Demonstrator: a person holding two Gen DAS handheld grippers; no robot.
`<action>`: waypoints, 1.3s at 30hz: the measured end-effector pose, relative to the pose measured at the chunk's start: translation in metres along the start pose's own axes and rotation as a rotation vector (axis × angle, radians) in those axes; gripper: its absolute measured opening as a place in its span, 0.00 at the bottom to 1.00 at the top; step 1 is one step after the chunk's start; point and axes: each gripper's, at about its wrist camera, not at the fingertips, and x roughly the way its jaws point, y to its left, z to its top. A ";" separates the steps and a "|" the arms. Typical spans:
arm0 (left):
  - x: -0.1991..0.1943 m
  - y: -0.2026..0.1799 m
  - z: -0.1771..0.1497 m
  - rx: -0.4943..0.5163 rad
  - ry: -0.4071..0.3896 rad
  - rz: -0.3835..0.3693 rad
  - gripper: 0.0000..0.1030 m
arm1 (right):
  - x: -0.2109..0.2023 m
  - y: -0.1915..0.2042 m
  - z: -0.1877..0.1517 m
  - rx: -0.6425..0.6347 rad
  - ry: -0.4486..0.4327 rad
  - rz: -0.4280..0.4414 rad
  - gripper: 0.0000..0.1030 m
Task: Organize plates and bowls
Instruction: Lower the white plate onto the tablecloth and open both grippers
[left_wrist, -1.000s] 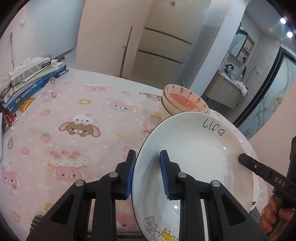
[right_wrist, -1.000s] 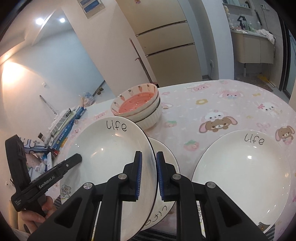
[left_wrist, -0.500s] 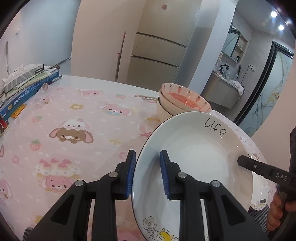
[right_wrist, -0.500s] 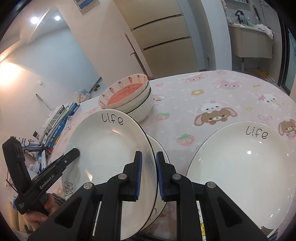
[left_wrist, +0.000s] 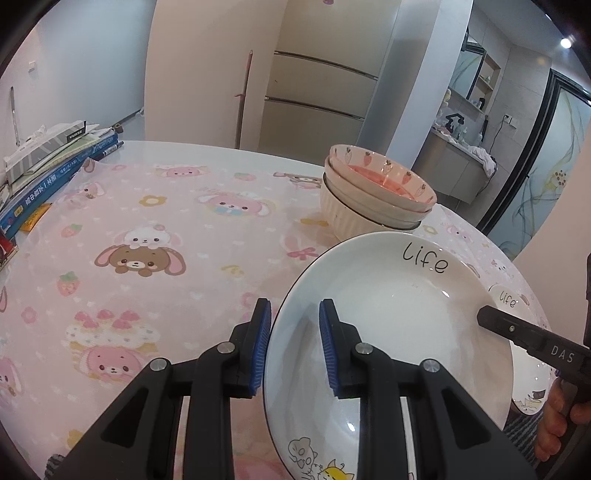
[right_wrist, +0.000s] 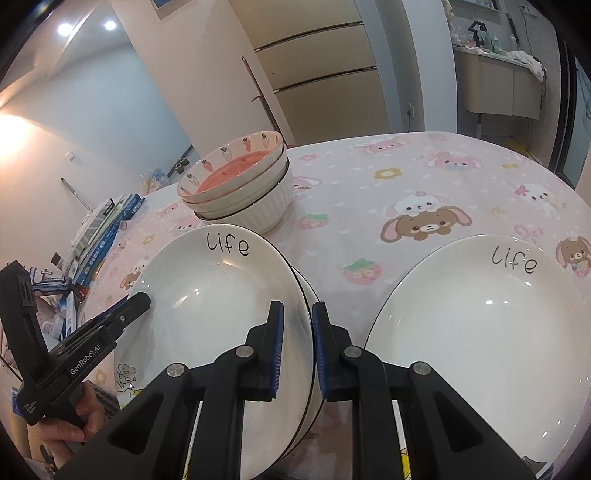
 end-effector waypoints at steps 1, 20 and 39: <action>0.001 0.000 -0.001 0.004 0.000 -0.004 0.23 | 0.000 0.000 0.000 -0.001 -0.001 -0.005 0.18; 0.007 -0.021 -0.006 0.118 0.010 0.069 0.24 | 0.000 0.007 -0.001 -0.070 -0.020 -0.090 0.18; -0.032 -0.007 0.002 0.051 -0.158 0.027 0.57 | 0.003 0.001 -0.002 -0.034 0.007 -0.045 0.16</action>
